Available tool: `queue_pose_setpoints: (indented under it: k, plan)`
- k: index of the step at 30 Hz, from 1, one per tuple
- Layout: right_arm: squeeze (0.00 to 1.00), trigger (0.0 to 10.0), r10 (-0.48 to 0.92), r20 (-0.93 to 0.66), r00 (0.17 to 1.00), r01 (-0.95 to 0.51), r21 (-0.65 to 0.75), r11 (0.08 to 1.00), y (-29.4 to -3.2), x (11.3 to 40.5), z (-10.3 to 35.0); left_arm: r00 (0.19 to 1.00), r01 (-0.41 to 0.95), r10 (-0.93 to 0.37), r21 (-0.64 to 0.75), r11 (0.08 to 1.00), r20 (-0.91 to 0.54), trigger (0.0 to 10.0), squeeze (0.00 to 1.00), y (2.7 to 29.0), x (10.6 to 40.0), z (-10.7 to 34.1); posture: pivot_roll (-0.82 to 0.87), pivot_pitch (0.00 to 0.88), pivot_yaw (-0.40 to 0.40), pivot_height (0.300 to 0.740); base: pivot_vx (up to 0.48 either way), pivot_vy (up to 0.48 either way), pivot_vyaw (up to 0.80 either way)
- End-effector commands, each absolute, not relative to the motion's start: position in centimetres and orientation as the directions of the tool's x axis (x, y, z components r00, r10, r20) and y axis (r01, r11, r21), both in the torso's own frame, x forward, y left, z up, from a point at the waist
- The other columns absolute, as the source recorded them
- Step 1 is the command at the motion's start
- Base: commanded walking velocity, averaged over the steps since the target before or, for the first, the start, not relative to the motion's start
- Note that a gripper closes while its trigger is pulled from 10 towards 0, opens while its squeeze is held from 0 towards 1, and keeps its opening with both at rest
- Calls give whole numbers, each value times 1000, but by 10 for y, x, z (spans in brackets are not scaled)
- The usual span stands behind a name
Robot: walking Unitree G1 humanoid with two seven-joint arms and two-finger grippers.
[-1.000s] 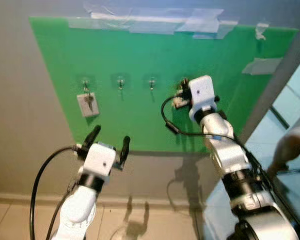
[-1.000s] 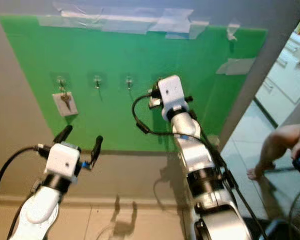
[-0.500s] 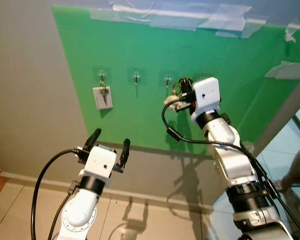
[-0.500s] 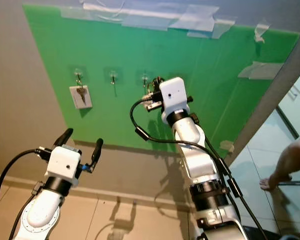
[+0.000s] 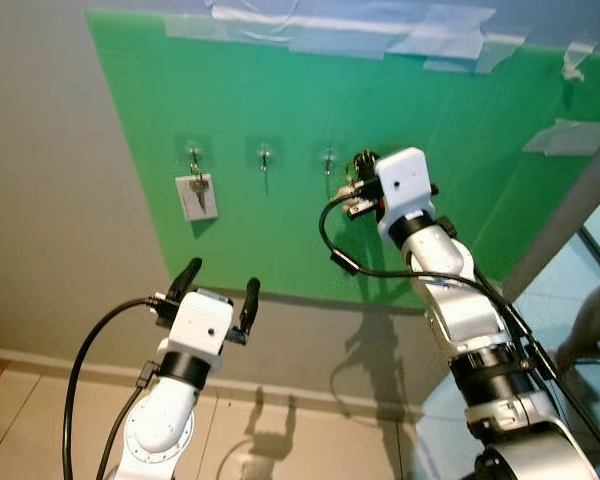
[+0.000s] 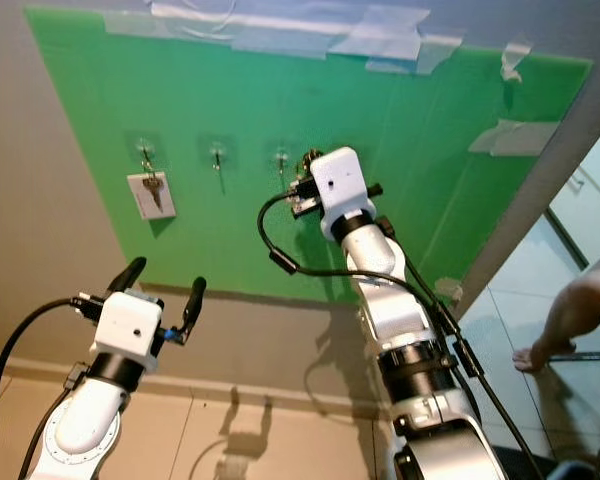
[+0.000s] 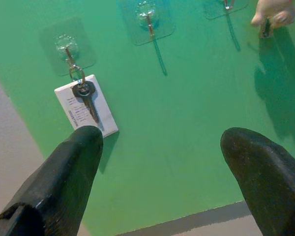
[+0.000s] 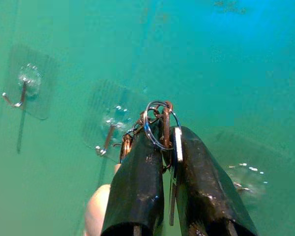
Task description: Hang keys on a hook
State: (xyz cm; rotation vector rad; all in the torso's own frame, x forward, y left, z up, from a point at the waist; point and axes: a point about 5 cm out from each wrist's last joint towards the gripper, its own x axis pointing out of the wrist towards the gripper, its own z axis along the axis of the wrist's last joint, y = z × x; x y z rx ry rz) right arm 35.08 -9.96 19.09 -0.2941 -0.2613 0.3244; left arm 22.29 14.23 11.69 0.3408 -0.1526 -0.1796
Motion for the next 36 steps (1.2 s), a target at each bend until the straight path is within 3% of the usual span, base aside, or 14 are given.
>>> queue_pose_setpoints:
  k: [1, 36]
  plan:
    - [0, 10000, 354, 218, 909, -269, -340, 901, -97, 353, 196, 971, 147, -202, 349, 926, 126, 10000, 0, 140, 222, 120, -19, 0, -57, 740, 0, 0, 0]
    - [0, 10000, 393, 168, 904, -298, -411, 861, -81, 365, 188, 971, 148, -202, 347, 926, 125, 10000, 0, 137, 222, 118, -11, 0, -76, 740, 0, 0, 0]
